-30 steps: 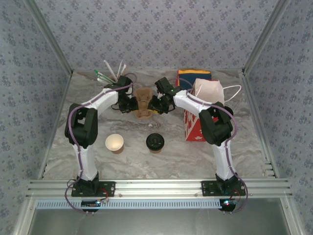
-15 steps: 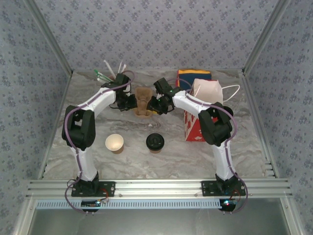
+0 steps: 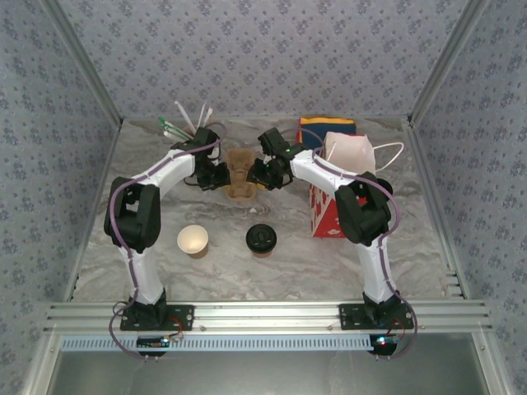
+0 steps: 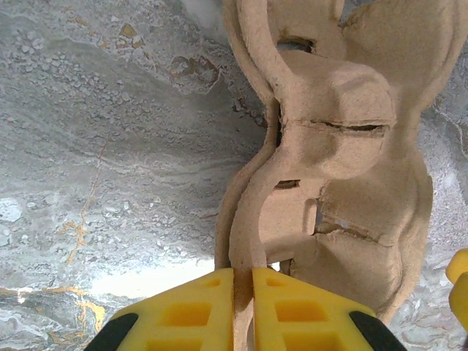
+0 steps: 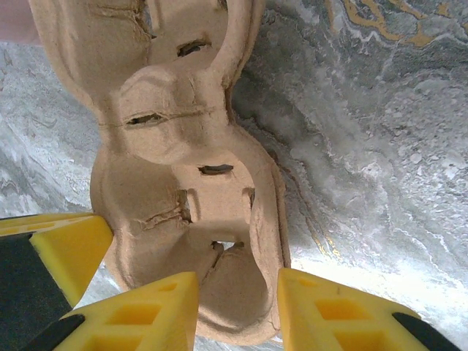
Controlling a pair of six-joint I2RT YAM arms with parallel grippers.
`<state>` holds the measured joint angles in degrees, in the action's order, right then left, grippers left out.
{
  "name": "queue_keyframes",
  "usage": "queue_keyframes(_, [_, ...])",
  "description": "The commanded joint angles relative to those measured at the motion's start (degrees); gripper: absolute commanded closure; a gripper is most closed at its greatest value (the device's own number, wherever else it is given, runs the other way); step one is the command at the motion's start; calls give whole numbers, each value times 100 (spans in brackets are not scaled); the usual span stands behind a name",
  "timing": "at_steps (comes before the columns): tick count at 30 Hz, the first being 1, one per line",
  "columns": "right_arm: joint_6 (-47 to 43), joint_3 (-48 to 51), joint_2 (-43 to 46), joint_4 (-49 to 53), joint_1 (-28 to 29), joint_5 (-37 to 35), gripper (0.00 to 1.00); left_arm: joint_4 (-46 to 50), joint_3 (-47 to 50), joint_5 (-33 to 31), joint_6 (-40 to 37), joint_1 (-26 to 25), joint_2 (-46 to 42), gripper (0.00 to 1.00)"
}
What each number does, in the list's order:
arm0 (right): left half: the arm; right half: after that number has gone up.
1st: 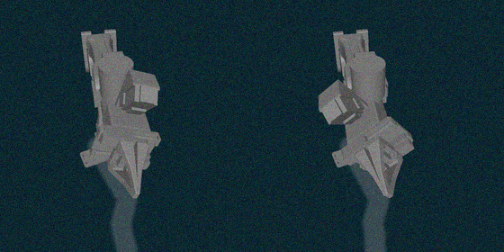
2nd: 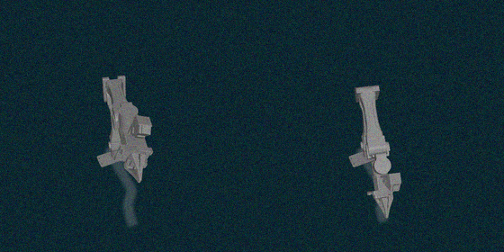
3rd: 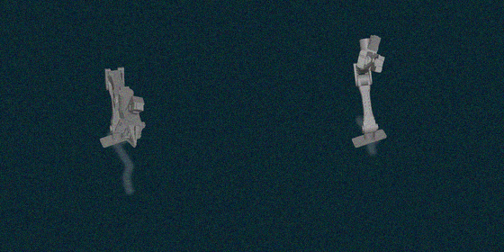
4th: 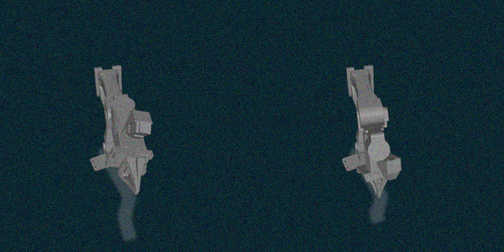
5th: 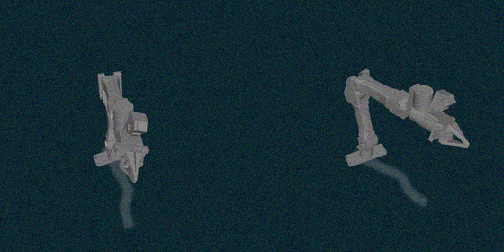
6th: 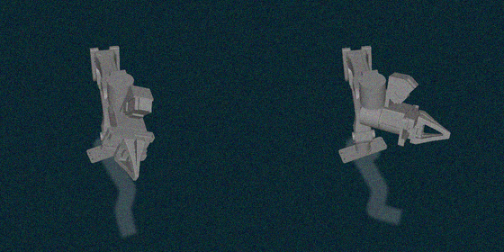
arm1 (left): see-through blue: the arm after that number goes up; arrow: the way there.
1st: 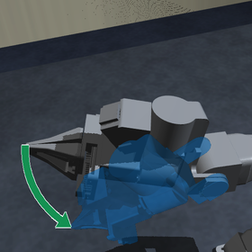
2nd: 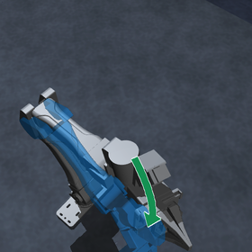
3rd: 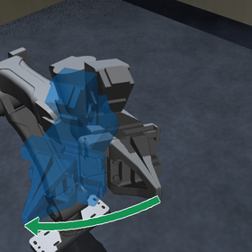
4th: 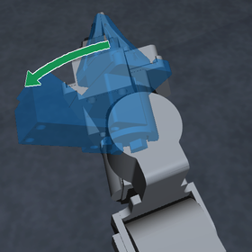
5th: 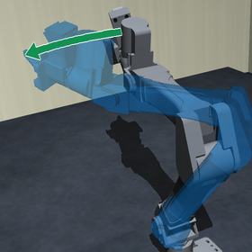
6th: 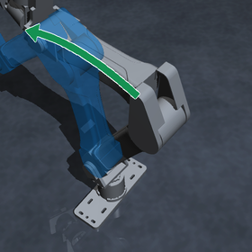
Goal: Pack the takeout coffee
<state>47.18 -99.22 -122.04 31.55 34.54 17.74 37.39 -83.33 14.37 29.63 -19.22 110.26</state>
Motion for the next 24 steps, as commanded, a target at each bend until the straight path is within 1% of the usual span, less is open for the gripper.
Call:
queue_keyframes(1, [-16,-153,-100,224,19,-97,65,-12,27,109,8,34,-109,87])
queue_keyframes(19, [30,-124,-258,229,41,131,66,-28,45,133,-5,39,-57,87])
queue_keyframes(24, [32,-132,-226,135,50,218,68,-22,45,136,7,39,-66,87])
